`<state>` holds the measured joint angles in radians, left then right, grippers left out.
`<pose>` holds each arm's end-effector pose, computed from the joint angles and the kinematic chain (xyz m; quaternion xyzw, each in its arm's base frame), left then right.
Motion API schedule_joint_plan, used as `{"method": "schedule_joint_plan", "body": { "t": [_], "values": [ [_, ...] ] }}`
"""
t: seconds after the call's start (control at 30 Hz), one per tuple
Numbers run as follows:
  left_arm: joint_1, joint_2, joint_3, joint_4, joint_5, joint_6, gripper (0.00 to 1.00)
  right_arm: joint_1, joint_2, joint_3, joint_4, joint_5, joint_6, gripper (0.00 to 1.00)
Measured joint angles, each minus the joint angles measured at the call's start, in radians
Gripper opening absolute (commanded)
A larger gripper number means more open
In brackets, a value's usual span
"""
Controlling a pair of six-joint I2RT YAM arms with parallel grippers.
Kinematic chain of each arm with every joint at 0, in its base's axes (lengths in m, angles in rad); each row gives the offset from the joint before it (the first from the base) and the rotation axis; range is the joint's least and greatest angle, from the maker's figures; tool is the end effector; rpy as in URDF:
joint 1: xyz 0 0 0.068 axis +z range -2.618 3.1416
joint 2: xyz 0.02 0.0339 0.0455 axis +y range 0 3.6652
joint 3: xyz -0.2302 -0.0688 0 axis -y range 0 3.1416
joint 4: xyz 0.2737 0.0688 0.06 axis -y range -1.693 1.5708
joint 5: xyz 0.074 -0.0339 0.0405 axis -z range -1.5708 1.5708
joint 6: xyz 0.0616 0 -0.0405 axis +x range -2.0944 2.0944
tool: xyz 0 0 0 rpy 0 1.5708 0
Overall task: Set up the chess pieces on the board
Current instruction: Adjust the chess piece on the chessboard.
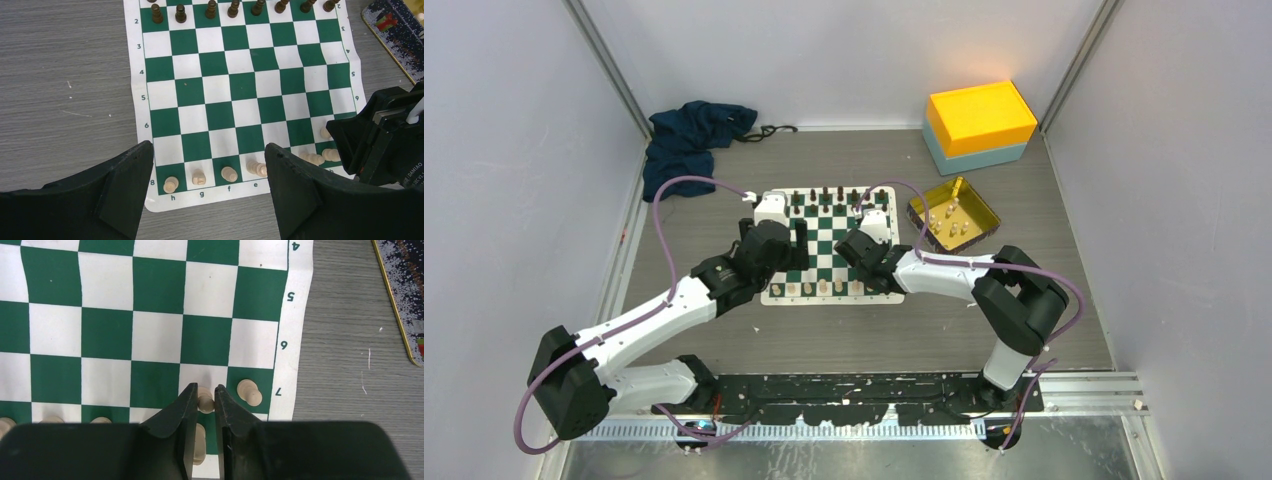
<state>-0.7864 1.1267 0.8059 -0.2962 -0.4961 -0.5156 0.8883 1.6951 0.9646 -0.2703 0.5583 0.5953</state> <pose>0.2357 -0.1947 0.2178 0.0046 0.8686 -0.0961 0.4861 0.2527 0.2592 0.0977 -0.0580 0.9239 -0.0123 0.3779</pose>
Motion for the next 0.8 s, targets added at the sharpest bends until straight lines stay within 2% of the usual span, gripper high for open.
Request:
{"method": "schedule_joint_plan", "body": {
  "t": [0.27, 0.8],
  "values": [
    [0.000, 0.000, -0.001, 0.000, 0.000, 0.000, 0.82, 0.000, 0.000, 0.000, 0.000, 0.000, -0.001, 0.36],
    [0.000, 0.000, -0.004, 0.001, 0.000, 0.000, 0.82, 0.002, 0.000, 0.014, -0.003, -0.002, -0.014, 0.37]
  ]
}}
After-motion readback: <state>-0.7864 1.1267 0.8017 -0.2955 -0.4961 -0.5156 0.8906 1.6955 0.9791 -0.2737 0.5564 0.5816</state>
